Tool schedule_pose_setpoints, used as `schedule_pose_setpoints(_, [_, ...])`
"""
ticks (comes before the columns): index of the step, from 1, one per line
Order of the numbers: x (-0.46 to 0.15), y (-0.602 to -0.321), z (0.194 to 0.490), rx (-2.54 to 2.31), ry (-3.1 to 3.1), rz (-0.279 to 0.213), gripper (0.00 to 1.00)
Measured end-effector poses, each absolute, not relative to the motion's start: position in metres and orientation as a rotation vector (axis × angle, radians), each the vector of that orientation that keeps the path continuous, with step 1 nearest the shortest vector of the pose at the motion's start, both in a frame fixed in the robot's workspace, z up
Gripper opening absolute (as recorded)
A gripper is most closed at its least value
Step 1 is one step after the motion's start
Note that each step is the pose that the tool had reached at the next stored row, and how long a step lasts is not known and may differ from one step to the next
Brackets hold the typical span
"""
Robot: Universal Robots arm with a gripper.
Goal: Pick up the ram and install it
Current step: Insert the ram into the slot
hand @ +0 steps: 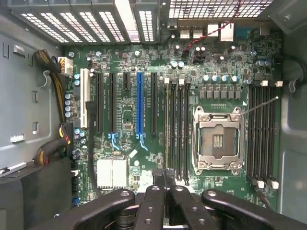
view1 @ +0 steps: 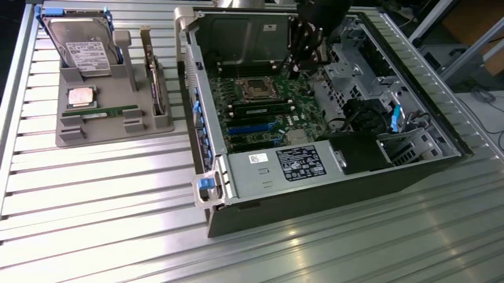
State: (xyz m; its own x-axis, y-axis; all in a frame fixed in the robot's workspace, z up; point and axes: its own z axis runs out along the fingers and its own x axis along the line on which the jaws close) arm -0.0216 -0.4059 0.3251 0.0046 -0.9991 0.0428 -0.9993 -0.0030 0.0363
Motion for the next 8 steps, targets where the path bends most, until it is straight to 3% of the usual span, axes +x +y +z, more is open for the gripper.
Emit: schedule_pose_setpoints(8, [0.004, -0.405, 0.324, 2.180, -2.171, -0.006, 0.11])
